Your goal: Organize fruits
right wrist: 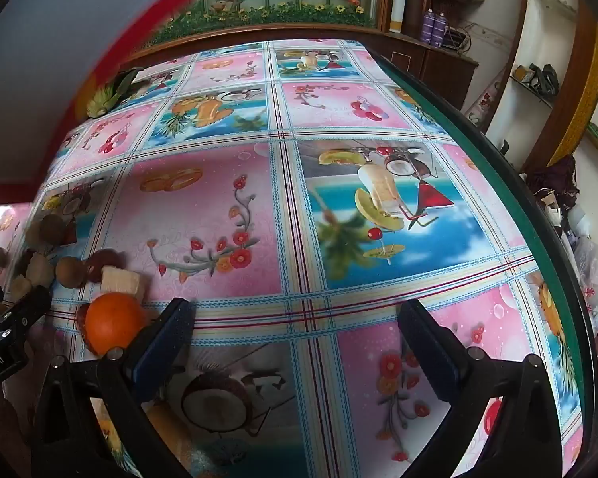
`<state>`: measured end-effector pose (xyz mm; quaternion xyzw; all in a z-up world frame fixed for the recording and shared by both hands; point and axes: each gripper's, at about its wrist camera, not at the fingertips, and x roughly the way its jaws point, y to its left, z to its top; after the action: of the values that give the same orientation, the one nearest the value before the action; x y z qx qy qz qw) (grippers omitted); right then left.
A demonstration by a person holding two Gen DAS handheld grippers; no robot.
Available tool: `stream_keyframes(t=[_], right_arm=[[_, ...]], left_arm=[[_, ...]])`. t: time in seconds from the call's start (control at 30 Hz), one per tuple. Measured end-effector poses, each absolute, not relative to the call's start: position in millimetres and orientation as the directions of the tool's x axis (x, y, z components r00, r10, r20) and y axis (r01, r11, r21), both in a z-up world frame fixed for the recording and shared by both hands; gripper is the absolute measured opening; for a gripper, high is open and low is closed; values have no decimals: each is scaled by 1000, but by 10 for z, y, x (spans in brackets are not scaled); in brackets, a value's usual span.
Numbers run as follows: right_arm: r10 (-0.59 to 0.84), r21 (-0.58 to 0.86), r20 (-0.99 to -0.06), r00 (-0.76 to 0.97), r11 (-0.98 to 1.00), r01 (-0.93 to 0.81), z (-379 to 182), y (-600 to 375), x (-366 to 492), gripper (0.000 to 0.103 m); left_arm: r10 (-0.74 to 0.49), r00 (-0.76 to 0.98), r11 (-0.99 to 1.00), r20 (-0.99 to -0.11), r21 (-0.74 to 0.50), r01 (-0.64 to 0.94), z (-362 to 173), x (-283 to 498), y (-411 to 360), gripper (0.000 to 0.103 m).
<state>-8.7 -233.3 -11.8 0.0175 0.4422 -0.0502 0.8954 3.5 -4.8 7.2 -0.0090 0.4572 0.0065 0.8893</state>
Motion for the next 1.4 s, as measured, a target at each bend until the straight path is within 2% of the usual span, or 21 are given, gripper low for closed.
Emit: stream_keyframes(t=[1.4], right_arm=[[-75,-14,-795,602,994,105,-130,-2336,-74,103]], left_arm=[[7,585,1000,-811,-7,-21,-4,7,-17,103]])
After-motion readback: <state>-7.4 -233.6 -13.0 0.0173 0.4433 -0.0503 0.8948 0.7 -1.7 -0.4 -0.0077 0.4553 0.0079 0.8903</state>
